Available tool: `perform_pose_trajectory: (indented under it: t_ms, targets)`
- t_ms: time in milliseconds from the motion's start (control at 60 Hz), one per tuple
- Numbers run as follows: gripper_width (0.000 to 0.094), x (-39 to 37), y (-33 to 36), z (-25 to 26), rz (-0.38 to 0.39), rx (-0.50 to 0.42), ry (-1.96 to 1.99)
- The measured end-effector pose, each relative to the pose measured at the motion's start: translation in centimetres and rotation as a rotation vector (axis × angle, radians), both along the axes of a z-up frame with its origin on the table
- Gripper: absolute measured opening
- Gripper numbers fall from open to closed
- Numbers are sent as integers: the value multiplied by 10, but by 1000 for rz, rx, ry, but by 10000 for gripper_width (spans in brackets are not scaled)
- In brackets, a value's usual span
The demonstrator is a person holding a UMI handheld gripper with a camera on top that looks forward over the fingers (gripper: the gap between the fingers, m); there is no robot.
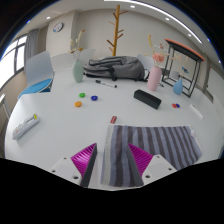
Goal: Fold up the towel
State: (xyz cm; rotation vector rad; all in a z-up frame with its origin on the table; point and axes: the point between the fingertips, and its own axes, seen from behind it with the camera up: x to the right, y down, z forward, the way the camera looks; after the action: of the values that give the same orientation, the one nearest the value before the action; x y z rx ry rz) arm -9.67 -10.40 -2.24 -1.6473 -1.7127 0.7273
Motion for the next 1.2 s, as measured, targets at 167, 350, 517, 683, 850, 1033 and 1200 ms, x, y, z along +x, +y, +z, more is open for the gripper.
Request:
perform_pose_trajectory:
  t_ms: [167, 350, 517, 683, 850, 1033, 1200]
  targets:
    - [43, 2, 2, -1, -37, 48, -38]
    - [33, 18, -41, 34, 19, -110, -65]
    - [33, 20, -10, 119, -35, -201, 30]
    - [33, 14, 88, 152, -119, -138, 85]
    - [33, 8, 170, 122, -154, -64, 55]
    - [33, 3, 217, 53, -143, 1, -6]
    - [488, 7, 235, 44, -131, 84, -10]
